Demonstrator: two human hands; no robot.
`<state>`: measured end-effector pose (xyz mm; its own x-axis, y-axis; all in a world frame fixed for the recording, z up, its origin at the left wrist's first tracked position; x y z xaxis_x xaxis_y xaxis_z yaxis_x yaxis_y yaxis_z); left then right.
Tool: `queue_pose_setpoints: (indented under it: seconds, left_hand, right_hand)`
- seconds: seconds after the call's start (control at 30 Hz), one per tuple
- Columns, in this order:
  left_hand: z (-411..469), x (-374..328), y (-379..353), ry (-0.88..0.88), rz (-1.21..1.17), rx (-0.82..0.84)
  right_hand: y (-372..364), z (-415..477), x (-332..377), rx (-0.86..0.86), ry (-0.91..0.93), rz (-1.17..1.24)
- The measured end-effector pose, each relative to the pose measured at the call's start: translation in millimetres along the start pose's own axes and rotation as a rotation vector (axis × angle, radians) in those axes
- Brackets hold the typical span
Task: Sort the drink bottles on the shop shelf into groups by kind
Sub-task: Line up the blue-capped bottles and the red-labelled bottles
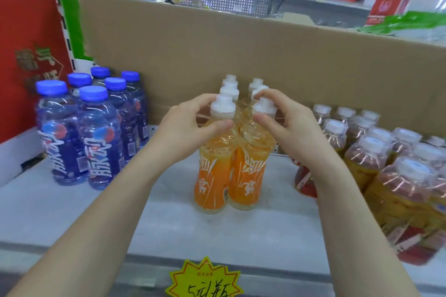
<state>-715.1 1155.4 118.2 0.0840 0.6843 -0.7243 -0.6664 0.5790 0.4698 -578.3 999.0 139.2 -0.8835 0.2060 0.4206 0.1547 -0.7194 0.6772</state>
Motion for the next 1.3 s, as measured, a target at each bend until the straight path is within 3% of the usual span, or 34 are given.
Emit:
queue_pose_setpoints:
  seconds: [0.33,0.5,0.57,0.67,0.77,0.87,1.0,1.3]
  left_hand:
    - [5.9,-2.2,-8.1,-0.010,0.019,-0.068]
    - [18.2,2.8,-3.5,0.023,0.003,-0.027]
    - [29.6,3.1,5.5,0.012,-0.065,-0.091]
    - [68.5,9.7,21.0,-0.006,-0.091,-0.217]
    - [118.0,18.6,20.4,0.044,0.013,-0.097]
    - [155.4,31.2,6.8,0.099,0.135,0.067]
    - [174.6,44.4,-15.5,0.114,0.180,0.228]
    - [167.4,55.3,-8.9,0.101,0.193,0.119]
  right_hand:
    - [1.1,4.6,-2.1,0.024,-0.009,-0.058]
    - [9.5,14.4,-13.2,0.091,-0.078,0.130]
    - [19.5,27.2,-19.3,-0.016,-0.107,0.172]
    - [28.5,63.1,-36.7,-0.117,-0.195,0.048]
    - [17.3,104.9,-56.3,0.089,-0.282,-0.101]
    - [0.4,132.3,-69.0,0.264,-0.358,-0.101]
    - [-15.7,144.6,-78.1,0.351,-0.428,-0.083]
    - [-26.6,147.4,-82.8,0.346,-0.370,0.038]
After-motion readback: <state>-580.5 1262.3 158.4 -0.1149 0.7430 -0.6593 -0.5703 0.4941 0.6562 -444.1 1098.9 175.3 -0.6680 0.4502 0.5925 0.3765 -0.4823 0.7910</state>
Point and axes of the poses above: each hand's wrist, its own z-axis towards the middle knuckle, its own y-axis out of the back of the hand, x = y × z, the point moved 4 cm from there along z, towards the middle knuckle, and after that the axes turned 4 degrees about -z, right-handed, at the moved point
